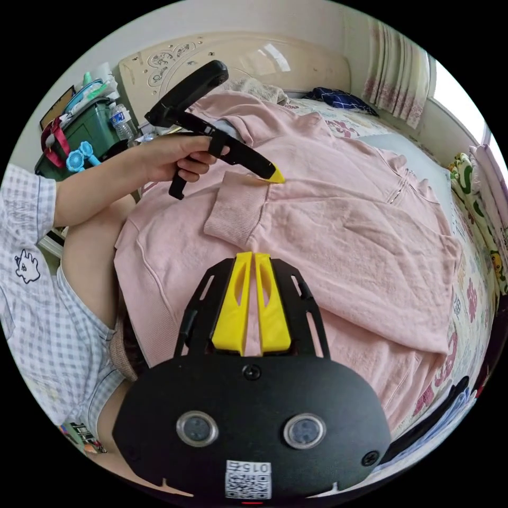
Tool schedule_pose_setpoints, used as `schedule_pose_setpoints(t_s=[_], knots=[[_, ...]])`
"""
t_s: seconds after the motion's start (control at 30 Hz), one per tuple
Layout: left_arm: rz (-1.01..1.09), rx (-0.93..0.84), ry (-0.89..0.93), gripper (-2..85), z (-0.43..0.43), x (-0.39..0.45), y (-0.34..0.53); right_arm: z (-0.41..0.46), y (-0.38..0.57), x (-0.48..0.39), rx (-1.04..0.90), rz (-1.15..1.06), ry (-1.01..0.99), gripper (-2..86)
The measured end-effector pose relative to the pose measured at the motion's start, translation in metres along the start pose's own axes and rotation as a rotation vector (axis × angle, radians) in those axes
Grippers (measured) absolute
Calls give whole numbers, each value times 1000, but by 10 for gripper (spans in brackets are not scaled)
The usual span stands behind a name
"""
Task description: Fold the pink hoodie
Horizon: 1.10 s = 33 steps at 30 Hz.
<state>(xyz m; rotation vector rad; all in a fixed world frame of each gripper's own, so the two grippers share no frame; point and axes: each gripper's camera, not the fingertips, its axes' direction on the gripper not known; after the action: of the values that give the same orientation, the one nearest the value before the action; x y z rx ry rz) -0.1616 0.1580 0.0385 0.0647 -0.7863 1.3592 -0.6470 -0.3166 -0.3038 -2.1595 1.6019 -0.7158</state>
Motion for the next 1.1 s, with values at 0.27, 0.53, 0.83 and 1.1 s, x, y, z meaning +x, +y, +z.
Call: schedule_pose_setpoints(t_s=[0.27,0.53,0.83,1.1], knots=[[-19,75,-39,8,-29,4,3,47,47,-23,-35,30,-68,0],[40,-1,-6,40,-28,45,-5,88,86,-37,-6,79,-60,1],[111,-27,-73,-2,-59,52,-9,117,125,-49,-32,79,-31,-4],[80,11,-84,17,-96,43,5,106,153,-32,33,171,-78,-7]])
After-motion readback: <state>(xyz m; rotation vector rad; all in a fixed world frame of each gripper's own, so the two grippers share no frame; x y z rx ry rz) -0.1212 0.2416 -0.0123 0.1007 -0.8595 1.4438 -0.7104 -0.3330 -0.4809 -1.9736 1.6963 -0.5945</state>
